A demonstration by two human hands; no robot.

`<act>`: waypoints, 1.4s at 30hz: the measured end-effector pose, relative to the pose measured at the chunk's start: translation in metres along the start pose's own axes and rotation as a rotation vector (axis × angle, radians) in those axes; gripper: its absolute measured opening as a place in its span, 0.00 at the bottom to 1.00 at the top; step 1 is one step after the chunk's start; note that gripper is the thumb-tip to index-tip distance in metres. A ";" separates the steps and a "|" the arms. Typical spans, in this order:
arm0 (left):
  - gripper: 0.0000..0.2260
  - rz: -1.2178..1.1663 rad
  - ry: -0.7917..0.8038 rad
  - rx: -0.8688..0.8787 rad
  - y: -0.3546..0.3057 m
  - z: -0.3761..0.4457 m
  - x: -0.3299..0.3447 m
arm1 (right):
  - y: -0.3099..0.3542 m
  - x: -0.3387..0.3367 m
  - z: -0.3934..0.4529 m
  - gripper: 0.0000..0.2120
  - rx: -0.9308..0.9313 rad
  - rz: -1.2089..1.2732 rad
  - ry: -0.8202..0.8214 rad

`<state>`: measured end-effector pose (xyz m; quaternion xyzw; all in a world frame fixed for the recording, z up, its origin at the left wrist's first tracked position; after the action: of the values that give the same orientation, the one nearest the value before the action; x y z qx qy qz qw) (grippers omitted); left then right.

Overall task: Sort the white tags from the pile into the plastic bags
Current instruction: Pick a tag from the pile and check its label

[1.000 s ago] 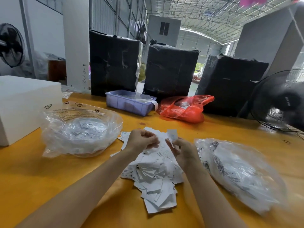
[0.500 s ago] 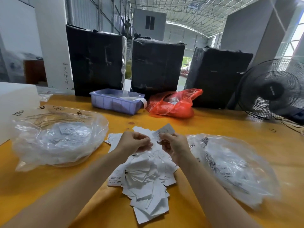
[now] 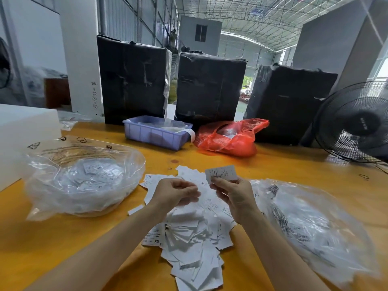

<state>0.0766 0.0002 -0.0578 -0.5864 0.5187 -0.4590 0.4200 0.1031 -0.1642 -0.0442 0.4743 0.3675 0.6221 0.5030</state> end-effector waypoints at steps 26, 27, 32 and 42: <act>0.04 -0.010 0.045 -0.028 0.002 -0.002 0.003 | -0.003 0.007 -0.006 0.05 -0.019 -0.167 0.095; 0.04 -0.013 0.039 -0.026 0.002 -0.002 0.002 | -0.003 0.006 -0.006 0.05 0.000 -0.161 0.092; 0.03 -0.002 0.014 -0.003 0.002 -0.002 0.002 | -0.007 0.005 -0.007 0.03 0.083 -0.150 0.110; 0.04 0.043 0.024 -0.001 0.002 -0.004 0.003 | -0.012 0.002 -0.011 0.03 0.271 -0.010 0.103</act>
<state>0.0727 -0.0033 -0.0584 -0.5697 0.5367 -0.4564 0.4232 0.0962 -0.1591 -0.0581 0.5035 0.4757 0.5879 0.4178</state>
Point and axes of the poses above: each hand's wrist, its own z-axis towards the middle knuckle, its own x-axis out of the palm, y = z × x, the point moved 4 cm from there along z, towards the middle knuckle, and after that the axes turned 13 degrees about -x, right-handed, at the moved point
